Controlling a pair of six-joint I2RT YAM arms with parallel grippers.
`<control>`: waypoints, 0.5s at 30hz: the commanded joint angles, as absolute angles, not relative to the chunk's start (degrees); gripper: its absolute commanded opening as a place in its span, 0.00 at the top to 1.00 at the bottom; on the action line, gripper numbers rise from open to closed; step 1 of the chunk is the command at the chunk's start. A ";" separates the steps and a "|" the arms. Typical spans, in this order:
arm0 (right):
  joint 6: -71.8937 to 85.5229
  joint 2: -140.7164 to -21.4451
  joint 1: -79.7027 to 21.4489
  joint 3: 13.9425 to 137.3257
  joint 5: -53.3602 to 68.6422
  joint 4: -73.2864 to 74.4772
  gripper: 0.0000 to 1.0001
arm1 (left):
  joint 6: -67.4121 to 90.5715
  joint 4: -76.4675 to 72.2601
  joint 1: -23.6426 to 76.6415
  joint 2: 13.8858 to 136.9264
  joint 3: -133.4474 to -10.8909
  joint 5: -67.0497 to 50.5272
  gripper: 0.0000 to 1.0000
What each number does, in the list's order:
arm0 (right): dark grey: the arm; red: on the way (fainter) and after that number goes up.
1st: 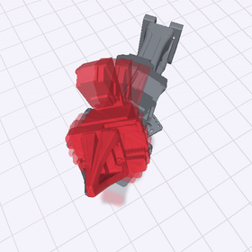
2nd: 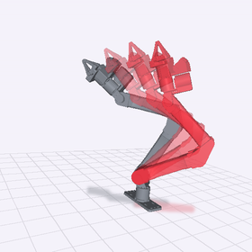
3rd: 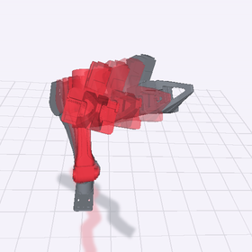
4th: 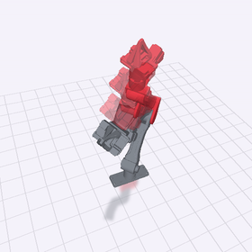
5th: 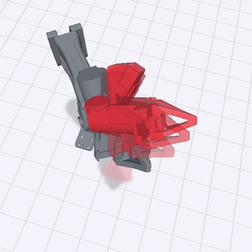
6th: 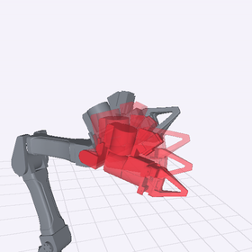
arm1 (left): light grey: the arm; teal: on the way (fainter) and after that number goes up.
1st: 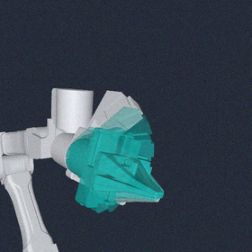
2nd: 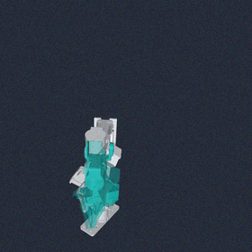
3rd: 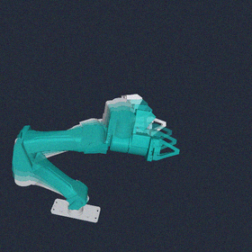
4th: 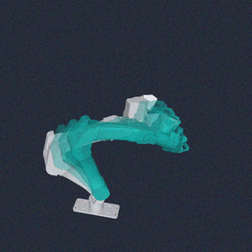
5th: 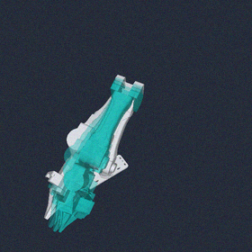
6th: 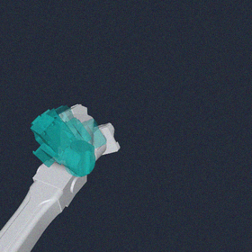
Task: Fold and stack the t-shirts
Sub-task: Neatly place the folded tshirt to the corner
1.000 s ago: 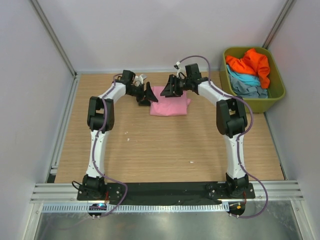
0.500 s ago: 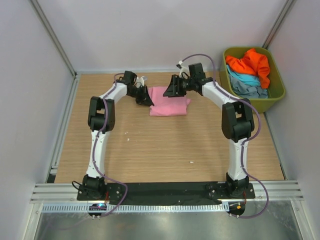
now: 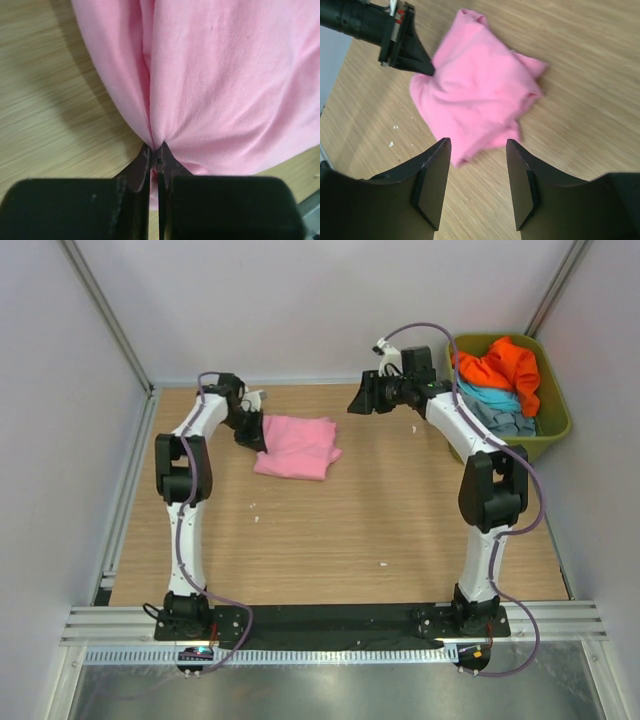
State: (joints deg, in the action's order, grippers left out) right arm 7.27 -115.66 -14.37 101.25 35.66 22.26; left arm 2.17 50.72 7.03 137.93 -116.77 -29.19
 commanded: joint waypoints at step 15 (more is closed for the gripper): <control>-2.81 -102.31 -13.36 99.49 28.65 27.07 0.44 | -15.64 69.26 -10.63 139.75 -134.12 -5.46 1.00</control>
